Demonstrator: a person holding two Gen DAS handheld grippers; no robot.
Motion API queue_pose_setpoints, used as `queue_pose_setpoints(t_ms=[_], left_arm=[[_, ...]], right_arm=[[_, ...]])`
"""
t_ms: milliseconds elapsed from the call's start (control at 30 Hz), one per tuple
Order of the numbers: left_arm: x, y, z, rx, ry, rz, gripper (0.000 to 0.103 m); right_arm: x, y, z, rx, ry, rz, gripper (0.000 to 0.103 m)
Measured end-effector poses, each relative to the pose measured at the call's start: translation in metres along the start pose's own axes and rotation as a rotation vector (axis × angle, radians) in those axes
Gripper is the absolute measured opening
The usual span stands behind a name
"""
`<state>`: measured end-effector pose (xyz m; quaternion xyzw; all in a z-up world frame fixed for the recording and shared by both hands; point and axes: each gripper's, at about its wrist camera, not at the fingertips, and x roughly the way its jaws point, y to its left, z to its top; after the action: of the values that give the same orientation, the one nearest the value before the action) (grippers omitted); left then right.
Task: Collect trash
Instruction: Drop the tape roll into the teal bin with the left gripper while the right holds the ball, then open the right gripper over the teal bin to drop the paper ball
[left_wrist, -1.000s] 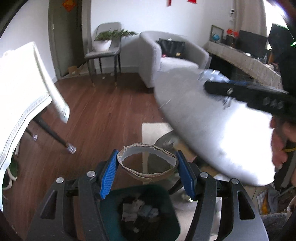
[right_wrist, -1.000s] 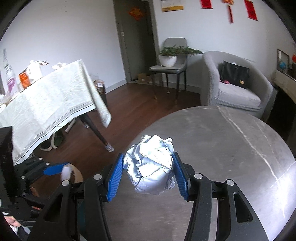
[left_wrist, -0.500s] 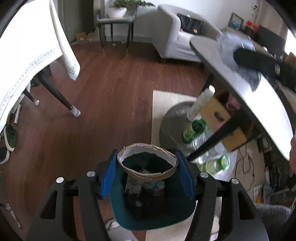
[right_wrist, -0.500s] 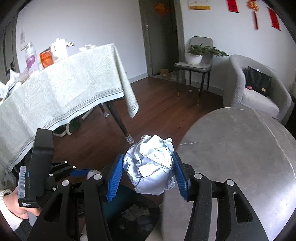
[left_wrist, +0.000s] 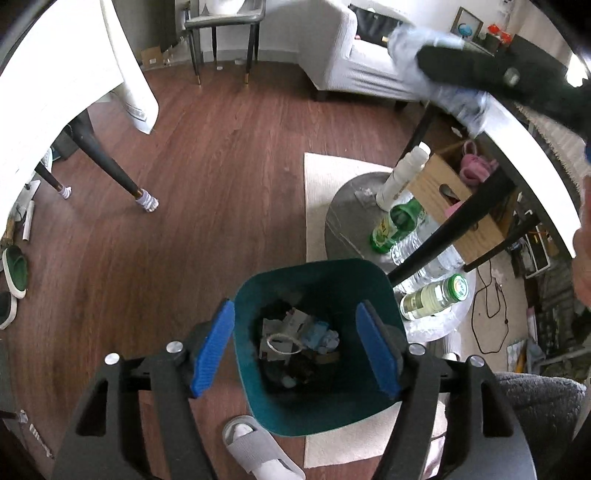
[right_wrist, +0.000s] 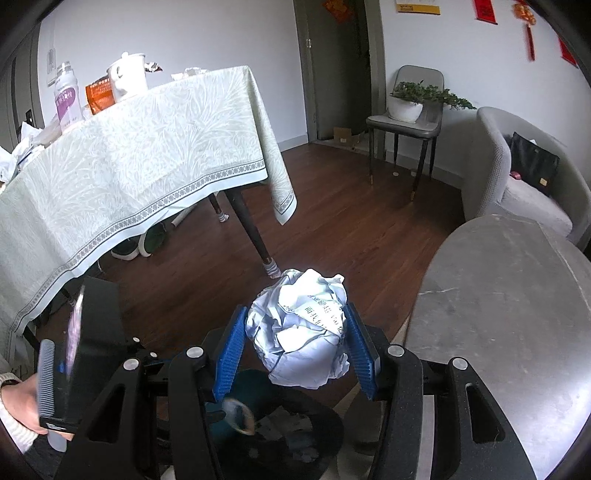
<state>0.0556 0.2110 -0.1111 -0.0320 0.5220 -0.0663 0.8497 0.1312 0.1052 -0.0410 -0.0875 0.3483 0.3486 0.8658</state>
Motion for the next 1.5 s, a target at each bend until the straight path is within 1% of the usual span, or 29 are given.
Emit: queue_pose_setpoints(t_ms=[167, 400, 500, 567, 667, 733, 867, 1000, 1067, 1200, 1267, 1300, 1367, 1433, 1500], left_arm=[[-0.017, 0.012, 0.002, -0.025, -0.051, -0.013, 0.074], [-0.046, 0.024, 0.005, -0.052, -0.158, -0.013, 0.074], [-0.058, 0.028, 0.005, -0.057, -0.201, -0.010, 0.069], [-0.066, 0.029, 0.006, -0.060, -0.231, -0.003, 0.063], [-0.080, 0.031, 0.008, -0.064, -0.279, 0.007, 0.058], [-0.087, 0.029, 0.010, -0.060, -0.308, 0.017, 0.056], [-0.102, 0.023, 0.014, -0.054, -0.368, 0.010, 0.052], [-0.109, 0.014, 0.016, -0.030, -0.399, 0.016, 0.050], [-0.111, 0.008, 0.017, -0.016, -0.408, 0.026, 0.050], [-0.123, -0.005, 0.018, 0.017, -0.459, 0.057, 0.048], [-0.128, -0.009, 0.021, 0.020, -0.476, 0.060, 0.048], [-0.128, -0.010, 0.022, 0.019, -0.480, 0.059, 0.048], [-0.132, -0.015, 0.023, 0.026, -0.490, 0.055, 0.048], [-0.136, -0.020, 0.024, 0.032, -0.511, 0.073, 0.048], [-0.138, -0.026, 0.025, 0.038, -0.527, 0.076, 0.049]], right_arm=[[0.013, 0.009, -0.002, -0.012, 0.025, 0.005, 0.053], [0.033, 0.024, -0.007, -0.033, 0.076, 0.007, 0.053], [0.042, 0.029, -0.009, -0.036, 0.096, 0.010, 0.053], [0.048, 0.032, -0.012, -0.041, 0.112, 0.009, 0.053], [0.058, 0.035, -0.020, -0.045, 0.150, 0.013, 0.053], [0.065, 0.037, -0.026, -0.050, 0.176, 0.013, 0.053], [0.078, 0.039, -0.039, -0.055, 0.234, 0.014, 0.053], [0.090, 0.041, -0.054, -0.070, 0.308, 0.004, 0.053], [0.092, 0.042, -0.060, -0.075, 0.325, 0.004, 0.053], [0.094, 0.041, -0.074, -0.091, 0.370, 0.000, 0.053], [0.093, 0.041, -0.079, -0.100, 0.378, -0.007, 0.054], [0.092, 0.041, -0.082, -0.103, 0.388, -0.010, 0.055], [0.090, 0.040, -0.088, -0.115, 0.406, -0.010, 0.061], [0.085, 0.038, -0.093, -0.124, 0.413, -0.017, 0.067], [0.079, 0.037, -0.095, -0.120, 0.409, -0.012, 0.067]])
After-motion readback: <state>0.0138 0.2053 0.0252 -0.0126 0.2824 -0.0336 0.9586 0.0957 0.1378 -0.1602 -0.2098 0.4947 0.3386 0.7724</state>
